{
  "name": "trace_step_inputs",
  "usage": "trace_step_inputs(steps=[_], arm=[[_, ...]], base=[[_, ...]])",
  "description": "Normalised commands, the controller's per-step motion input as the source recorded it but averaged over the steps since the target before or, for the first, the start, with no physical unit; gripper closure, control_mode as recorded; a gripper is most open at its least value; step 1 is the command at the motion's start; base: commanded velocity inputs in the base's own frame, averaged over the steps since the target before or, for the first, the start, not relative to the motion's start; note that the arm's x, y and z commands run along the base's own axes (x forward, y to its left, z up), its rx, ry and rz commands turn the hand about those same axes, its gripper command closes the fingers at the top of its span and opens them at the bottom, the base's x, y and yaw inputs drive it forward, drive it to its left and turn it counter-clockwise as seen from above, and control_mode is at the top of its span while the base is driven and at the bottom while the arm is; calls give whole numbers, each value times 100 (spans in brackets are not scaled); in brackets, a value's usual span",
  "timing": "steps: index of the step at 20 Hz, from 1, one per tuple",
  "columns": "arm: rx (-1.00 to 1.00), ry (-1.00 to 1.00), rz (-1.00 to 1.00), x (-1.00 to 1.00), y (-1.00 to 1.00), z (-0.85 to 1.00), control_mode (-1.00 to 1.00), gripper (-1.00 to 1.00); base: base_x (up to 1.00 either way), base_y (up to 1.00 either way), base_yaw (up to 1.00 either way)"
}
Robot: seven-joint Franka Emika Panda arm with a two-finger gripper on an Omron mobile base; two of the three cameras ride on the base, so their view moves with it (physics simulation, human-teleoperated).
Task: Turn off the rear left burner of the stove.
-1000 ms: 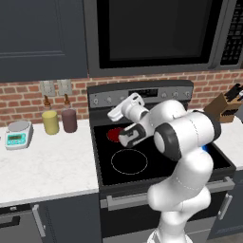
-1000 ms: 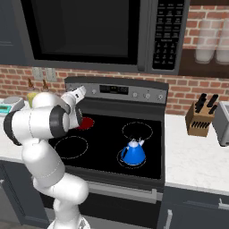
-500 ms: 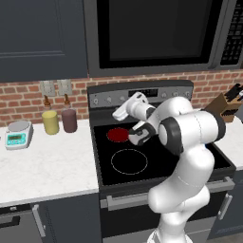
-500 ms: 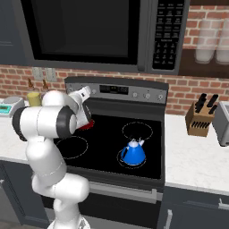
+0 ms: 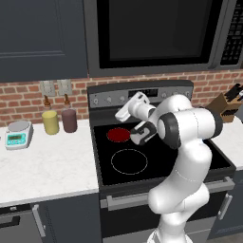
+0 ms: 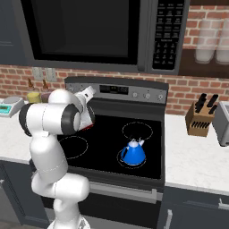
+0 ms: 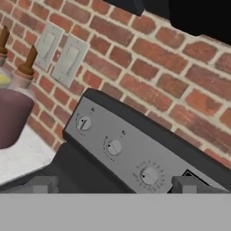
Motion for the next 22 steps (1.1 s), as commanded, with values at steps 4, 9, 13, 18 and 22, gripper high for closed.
trace_step_inputs(steps=[4, 9, 13, 18, 22], arm=[[-8, -13, 2, 0, 6, -3, -100, -100], [-3, -13, 1, 1, 13, -20, -100, -100], [0, -17, 5, 1, 2, -26, -100, -100], [1, -7, 2, 6, 0, -30, -100, -100], [1, 0, 9, 8, 0, -15, -100, -100]], base=[[0, 0, 0], [0, 0, 0], [0, 0, 0], [0, 0, 0], [0, 0, 0]])
